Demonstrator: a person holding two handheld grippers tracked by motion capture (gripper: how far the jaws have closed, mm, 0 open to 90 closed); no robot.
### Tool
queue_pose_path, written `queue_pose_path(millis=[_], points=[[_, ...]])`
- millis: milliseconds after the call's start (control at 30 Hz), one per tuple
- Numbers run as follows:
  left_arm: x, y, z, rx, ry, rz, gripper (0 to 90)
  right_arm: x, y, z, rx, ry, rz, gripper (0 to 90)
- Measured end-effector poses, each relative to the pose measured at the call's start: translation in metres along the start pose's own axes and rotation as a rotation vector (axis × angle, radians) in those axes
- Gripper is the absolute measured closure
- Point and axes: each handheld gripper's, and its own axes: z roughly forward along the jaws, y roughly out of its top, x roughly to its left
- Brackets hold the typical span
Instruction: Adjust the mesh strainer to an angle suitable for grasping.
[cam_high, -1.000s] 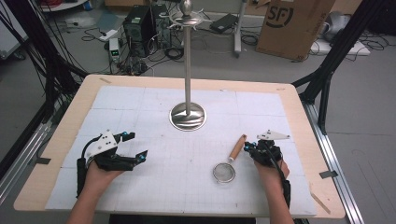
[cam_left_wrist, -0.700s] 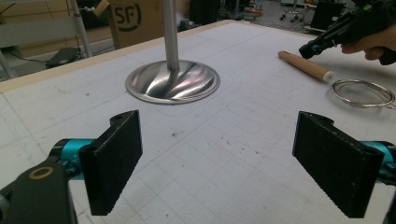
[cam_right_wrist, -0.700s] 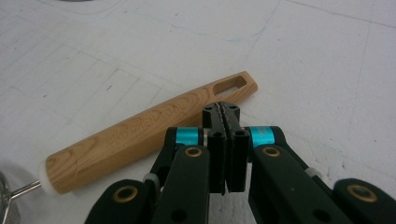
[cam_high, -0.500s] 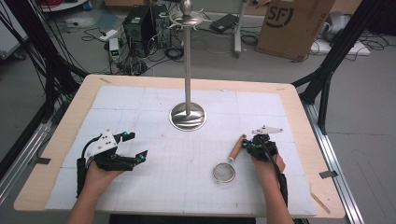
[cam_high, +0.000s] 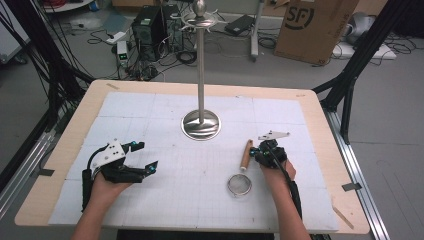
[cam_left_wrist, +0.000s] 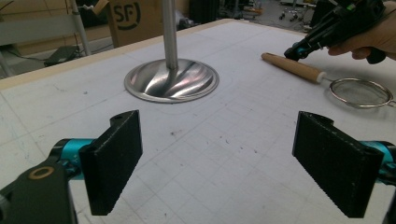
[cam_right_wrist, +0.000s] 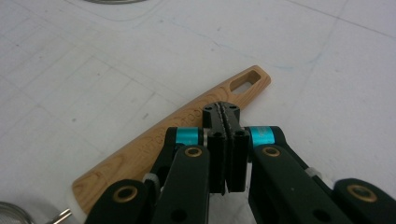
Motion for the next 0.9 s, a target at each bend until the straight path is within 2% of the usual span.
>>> queue_pose_path(millis=[233,900], points=[[0.0,0.0,0.0,0.006,0.001,0.0,16.5,0.013,0.008,0.007,0.01,0.026,-0.042,89.2],[0.001,0.0,-0.001,-0.001,0.001,-0.005,16.5,0.067,0.032,0.019,0.033,0.144,-0.195,89.2]])
